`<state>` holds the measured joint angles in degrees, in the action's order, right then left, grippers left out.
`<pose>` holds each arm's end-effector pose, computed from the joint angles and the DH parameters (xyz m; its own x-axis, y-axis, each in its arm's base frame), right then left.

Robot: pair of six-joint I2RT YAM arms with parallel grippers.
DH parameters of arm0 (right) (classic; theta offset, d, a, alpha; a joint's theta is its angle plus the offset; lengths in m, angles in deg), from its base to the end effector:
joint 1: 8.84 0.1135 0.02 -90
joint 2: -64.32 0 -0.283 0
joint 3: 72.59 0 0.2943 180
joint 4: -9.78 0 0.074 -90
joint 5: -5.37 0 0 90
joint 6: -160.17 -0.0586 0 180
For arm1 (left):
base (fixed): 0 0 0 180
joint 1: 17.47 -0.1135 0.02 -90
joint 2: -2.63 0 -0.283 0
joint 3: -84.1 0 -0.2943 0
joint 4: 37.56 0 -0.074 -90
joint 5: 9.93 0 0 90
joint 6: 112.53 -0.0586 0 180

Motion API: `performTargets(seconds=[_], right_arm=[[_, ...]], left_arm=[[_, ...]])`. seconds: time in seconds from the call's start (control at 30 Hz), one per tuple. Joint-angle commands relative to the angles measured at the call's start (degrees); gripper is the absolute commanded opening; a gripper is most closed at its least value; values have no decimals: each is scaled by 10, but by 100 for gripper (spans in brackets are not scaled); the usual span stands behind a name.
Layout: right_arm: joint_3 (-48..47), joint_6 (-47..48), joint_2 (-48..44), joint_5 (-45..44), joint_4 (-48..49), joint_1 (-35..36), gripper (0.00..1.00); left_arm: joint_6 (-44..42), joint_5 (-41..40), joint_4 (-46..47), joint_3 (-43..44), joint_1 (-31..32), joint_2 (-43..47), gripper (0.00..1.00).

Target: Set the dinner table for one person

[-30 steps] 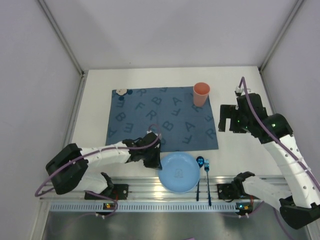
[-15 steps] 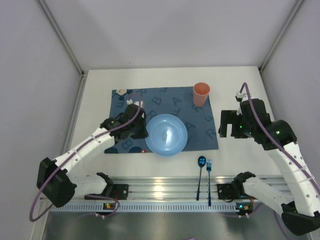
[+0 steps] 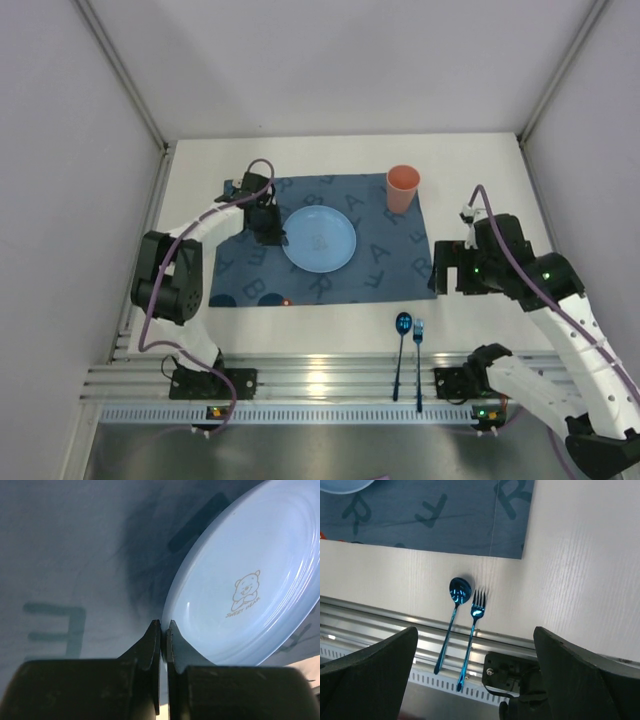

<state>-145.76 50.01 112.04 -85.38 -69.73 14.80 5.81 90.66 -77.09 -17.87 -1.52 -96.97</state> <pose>0.1590 0.0687 0.3420 -0.8320 0.0120 -0.5546 -0.1142 0.9747 0.1923 0.3860 -0.1215 0.1691 -0.9096 -0.2253 -0.3490 -0.0867 0.9246 -0.3710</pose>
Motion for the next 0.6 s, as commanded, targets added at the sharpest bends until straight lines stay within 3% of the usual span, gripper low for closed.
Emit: performTargets(seconds=[0.0,0.1,0.2,0.23,0.4,0.57], right_arm=[[27,-6,3,61,36,5,100],[65,3,20,122,66,5,100],[95,-5,38,139,93,11,100],[102,-14,42,146,101,12,100],[162,-37,84,167,152,27,100],[181,-70,126,181,175,84,88]], left_arm=[[-3,49,57,46,-2,-29,0],[-6,26,51,43,-6,-46,0],[-4,0,57,27,-11,-36,40],[-4,-6,61,12,-14,-23,59],[-4,-33,62,-24,-19,14,86],[-12,-50,34,-37,-19,59,88]])
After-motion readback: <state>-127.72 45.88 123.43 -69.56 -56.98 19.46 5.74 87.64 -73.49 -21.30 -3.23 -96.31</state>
